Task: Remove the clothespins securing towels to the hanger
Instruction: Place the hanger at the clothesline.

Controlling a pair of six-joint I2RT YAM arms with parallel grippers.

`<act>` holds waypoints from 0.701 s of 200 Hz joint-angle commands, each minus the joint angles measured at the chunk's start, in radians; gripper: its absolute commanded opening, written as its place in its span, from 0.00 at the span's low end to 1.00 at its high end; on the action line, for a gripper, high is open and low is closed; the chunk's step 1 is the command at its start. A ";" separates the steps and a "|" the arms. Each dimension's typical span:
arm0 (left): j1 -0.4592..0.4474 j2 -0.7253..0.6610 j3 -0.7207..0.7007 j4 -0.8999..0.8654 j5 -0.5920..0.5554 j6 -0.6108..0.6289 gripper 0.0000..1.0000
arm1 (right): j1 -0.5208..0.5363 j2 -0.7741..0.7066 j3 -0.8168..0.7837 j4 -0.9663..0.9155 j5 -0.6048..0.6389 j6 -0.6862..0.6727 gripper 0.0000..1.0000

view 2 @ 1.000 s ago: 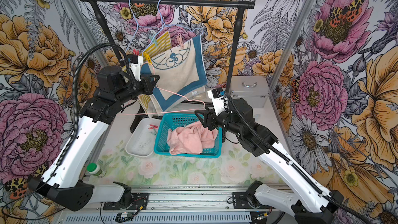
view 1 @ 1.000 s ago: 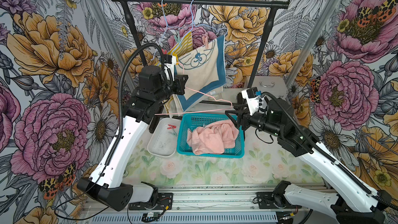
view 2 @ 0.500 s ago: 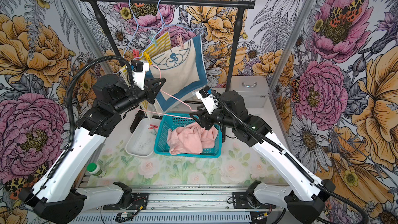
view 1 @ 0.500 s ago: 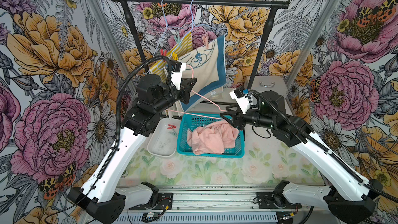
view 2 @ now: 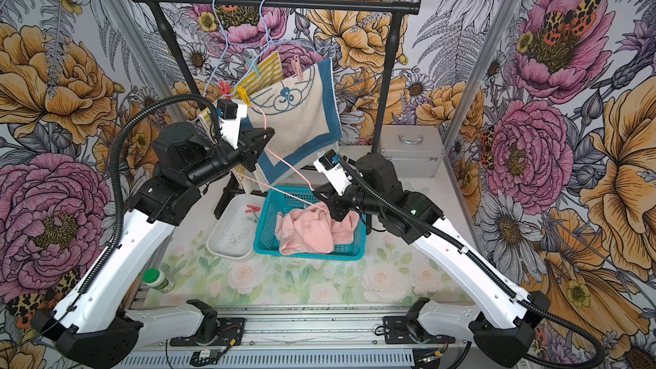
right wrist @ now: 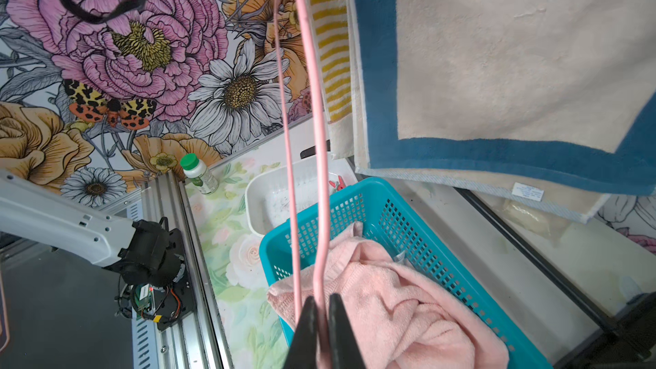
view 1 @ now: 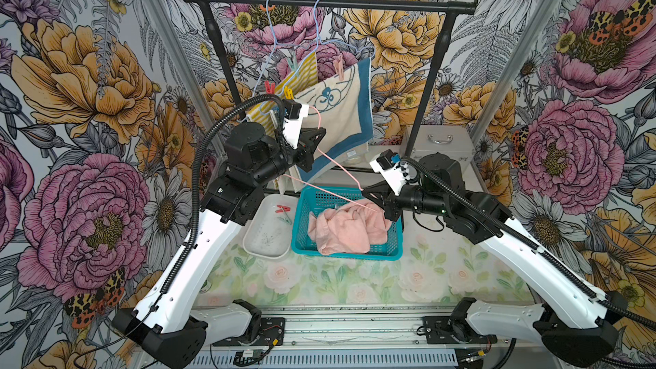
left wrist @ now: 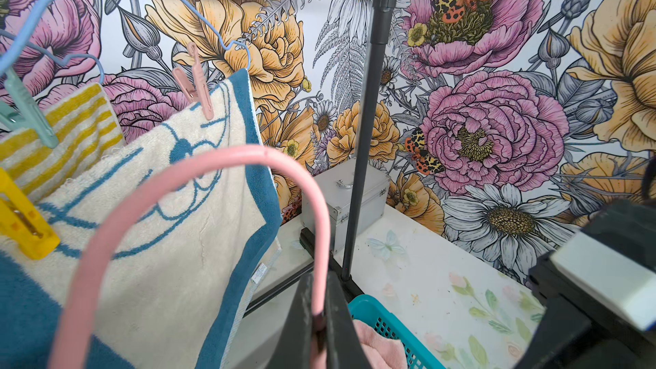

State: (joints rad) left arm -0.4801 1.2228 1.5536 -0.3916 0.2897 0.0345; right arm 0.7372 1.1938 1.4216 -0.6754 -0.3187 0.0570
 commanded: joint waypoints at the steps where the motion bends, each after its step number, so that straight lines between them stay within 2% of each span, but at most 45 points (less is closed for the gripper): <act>1: -0.006 -0.026 0.000 0.050 0.027 -0.016 0.00 | -0.003 0.013 0.019 -0.006 0.049 0.006 0.00; 13: -0.005 -0.029 -0.002 0.050 0.012 -0.021 0.00 | 0.001 0.011 0.019 -0.006 0.060 0.008 0.00; 34: 0.006 -0.040 -0.005 0.048 -0.012 -0.034 0.15 | 0.009 0.001 0.025 -0.005 0.084 0.007 0.00; 68: 0.027 -0.084 -0.023 0.052 -0.055 -0.042 0.70 | 0.013 -0.039 0.040 -0.005 0.095 0.009 0.00; 77: 0.028 -0.100 -0.033 0.057 -0.044 -0.033 0.79 | 0.013 -0.055 0.041 -0.004 0.099 0.010 0.00; 111: 0.033 -0.131 -0.053 0.057 -0.047 -0.027 0.87 | 0.007 -0.142 0.016 -0.007 0.105 0.038 0.00; 140: 0.055 -0.141 -0.070 0.057 -0.063 -0.046 0.90 | -0.005 -0.214 -0.026 -0.013 0.082 0.086 0.00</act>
State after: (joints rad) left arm -0.4484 1.0840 1.5105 -0.3462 0.2584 0.0021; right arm 0.7425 1.0397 1.4204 -0.7067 -0.2333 0.0910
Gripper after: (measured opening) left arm 0.888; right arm 0.058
